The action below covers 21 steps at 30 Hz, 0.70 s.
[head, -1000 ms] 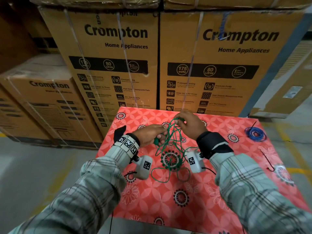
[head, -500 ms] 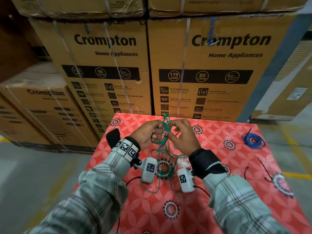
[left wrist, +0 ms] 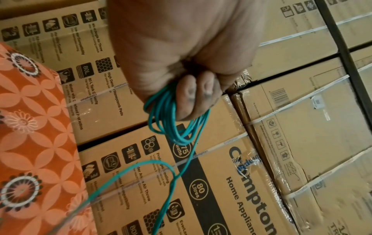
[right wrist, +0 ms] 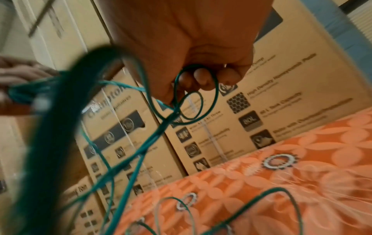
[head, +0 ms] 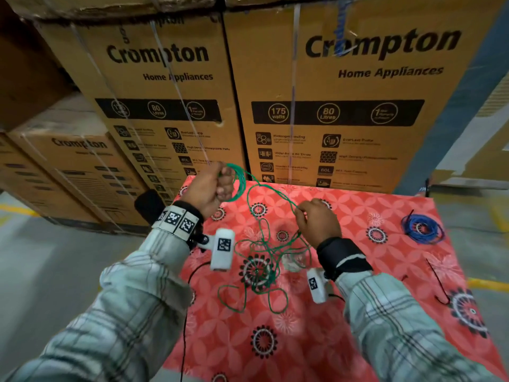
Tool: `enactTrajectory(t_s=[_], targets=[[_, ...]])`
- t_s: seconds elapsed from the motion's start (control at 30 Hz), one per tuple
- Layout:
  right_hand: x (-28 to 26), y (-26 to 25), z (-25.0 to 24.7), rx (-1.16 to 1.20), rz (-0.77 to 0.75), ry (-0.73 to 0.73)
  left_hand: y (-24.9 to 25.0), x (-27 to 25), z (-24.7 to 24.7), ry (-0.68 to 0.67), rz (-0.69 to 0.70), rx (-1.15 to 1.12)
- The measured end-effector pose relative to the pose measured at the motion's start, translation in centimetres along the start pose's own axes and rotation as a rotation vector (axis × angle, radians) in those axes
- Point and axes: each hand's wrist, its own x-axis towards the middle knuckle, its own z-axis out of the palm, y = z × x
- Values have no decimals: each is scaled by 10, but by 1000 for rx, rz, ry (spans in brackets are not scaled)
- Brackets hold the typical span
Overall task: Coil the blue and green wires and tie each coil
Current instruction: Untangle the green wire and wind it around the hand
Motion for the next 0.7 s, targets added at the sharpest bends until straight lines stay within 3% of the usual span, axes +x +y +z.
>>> enactTrajectory(t_s=[0.17,0.3,0.53,0.7], targets=[[8,16,7,-160,65,-100,0,13,26,65,73,-67],[13,23,6,-127,173,-175,-15,20,38,93,69,25],[18,16,-16,99,159,-124,-2,25,44,12,57,75],[35,-22,-47,369,18,133,25,17,63,-70,103,75]])
